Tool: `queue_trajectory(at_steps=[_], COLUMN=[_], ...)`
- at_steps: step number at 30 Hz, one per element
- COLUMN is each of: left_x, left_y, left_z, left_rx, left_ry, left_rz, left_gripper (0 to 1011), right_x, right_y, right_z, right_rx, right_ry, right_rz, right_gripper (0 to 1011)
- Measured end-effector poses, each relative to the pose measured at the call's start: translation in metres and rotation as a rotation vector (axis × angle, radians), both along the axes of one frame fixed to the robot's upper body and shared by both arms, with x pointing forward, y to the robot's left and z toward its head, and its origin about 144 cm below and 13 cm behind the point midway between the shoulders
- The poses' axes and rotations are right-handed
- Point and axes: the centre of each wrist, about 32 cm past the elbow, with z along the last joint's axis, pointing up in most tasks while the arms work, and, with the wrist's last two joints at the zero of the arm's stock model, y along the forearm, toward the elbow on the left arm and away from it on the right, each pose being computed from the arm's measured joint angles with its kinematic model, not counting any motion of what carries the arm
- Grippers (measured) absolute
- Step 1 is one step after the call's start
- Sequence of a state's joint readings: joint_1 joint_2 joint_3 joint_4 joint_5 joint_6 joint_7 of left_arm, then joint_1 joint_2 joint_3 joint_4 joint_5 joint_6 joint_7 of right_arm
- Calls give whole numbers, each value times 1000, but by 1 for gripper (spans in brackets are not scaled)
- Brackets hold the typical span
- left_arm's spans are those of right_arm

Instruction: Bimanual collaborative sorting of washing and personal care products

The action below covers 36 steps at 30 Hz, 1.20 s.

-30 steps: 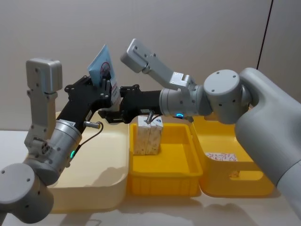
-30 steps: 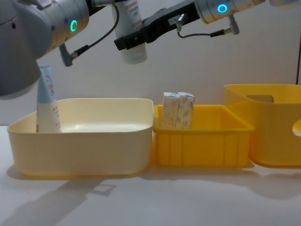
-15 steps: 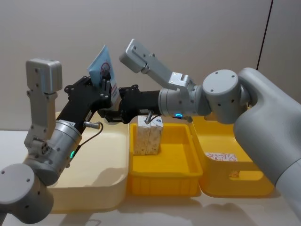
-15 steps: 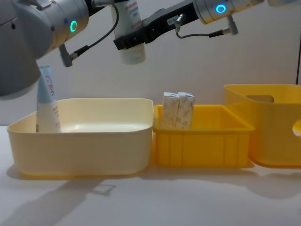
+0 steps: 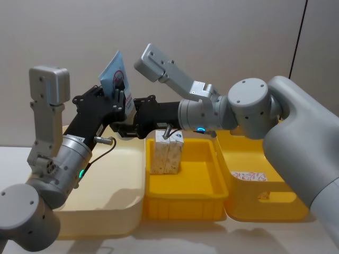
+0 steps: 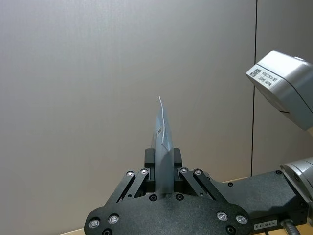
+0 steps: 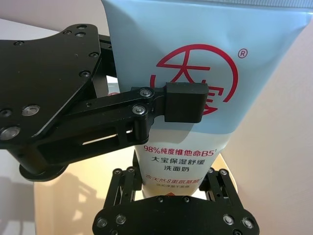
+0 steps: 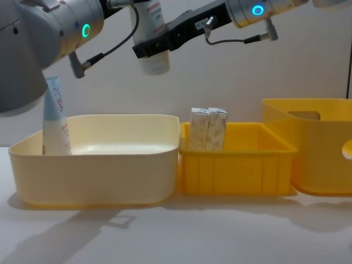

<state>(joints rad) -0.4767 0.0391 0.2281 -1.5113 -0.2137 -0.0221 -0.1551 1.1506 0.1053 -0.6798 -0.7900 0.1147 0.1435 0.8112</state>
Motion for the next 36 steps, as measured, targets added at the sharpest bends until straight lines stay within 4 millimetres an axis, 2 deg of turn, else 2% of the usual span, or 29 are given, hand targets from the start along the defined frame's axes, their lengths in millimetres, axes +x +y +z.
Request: queue_trajectory(at_steps=[5, 8, 12, 13, 16, 19, 20, 23, 25, 26, 33, 36], left_x=[0, 0, 0, 0, 0, 0, 0, 0, 0, 0, 0, 0], left_y=[0, 0, 0, 0, 0, 0, 0, 0, 0, 0, 0, 0], left_z=[0, 0, 0, 0, 0, 0, 0, 0, 0, 0, 0, 0], left_rx=[0, -1, -1, -1, -1, -1, -1, -1, -1, -1, -1, -1], left_ry=[-1, -3, -3, -3, -3, -2, -2, -2, -2, -2, -2, -2], left_rz=[0, -1, -1, -1, -1, 0, 0, 0, 0, 0, 0, 0], left_gripper=[191, 234, 386, 386, 501, 560, 627, 727, 757, 824, 1000, 999], right_x=[0, 0, 0, 0, 0, 0, 0, 0, -1, -1, -5, -7], right_y=[0, 0, 0, 0, 0, 0, -1, -4, -7, -9, -24, -32], right_z=[0, 0, 0, 0, 0, 0, 0, 2, 2, 3, 5, 8], right_rx=[0, -1, -1, -1, -1, -1, 0, 5, 9, 12, 30, 39], right_ry=[0, 1, 1, 1, 1, 0, -3, -13, -18, -22, -44, -56], right_rz=[0, 0, 0, 0, 0, -2, -7, -20, -33, -45, -121, -159], right_gripper=[596, 596, 596, 596, 596, 596, 596, 596, 596, 596, 596, 596])
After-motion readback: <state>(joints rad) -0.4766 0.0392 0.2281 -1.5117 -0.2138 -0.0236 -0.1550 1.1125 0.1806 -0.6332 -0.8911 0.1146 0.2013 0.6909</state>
